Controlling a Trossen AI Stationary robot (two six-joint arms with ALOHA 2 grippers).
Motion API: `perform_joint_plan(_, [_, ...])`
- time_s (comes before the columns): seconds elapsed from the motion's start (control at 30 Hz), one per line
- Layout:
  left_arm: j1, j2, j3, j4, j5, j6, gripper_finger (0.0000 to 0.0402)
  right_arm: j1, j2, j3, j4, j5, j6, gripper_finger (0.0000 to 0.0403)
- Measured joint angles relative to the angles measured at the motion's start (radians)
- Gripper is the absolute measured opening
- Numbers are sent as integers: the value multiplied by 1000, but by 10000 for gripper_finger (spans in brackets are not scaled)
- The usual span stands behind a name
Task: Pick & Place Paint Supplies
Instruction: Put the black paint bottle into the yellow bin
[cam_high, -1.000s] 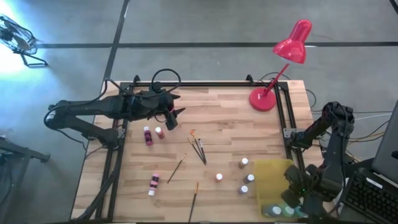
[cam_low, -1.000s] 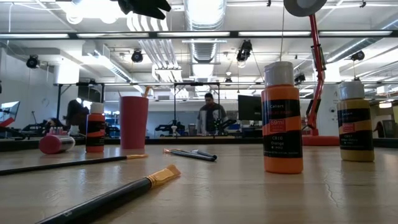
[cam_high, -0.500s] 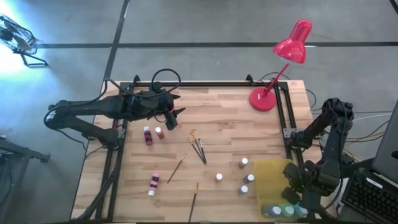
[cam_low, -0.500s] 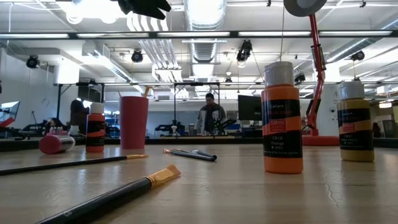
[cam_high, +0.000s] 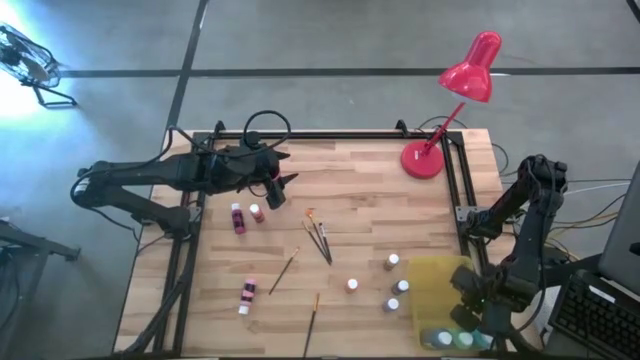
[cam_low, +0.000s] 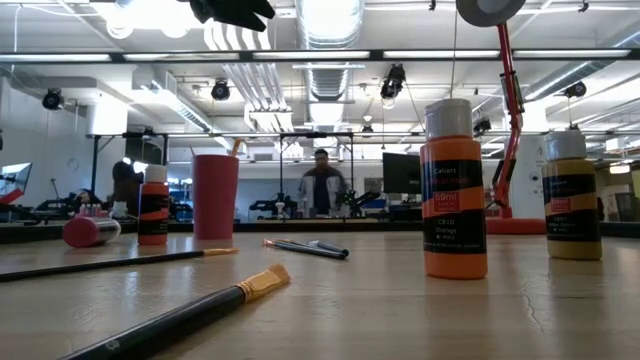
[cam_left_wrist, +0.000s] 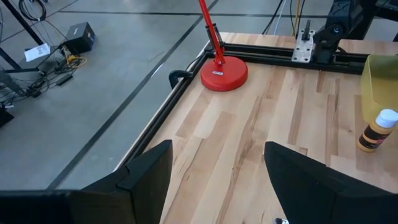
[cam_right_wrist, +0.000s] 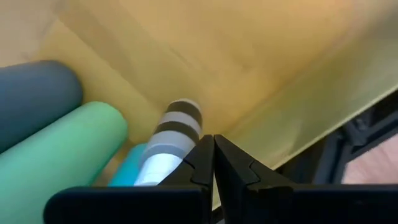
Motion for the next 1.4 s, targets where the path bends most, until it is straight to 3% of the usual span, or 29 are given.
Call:
perform_joint_plan(1.13, [0, 0, 0, 0, 0, 0, 259, -1, -2, -42, 176, -48, -35, 8])
perform_joint_plan(1.4, [0, 0, 0, 0, 0, 0, 259, 0, -7, -42, 81, -50, -32, 8])
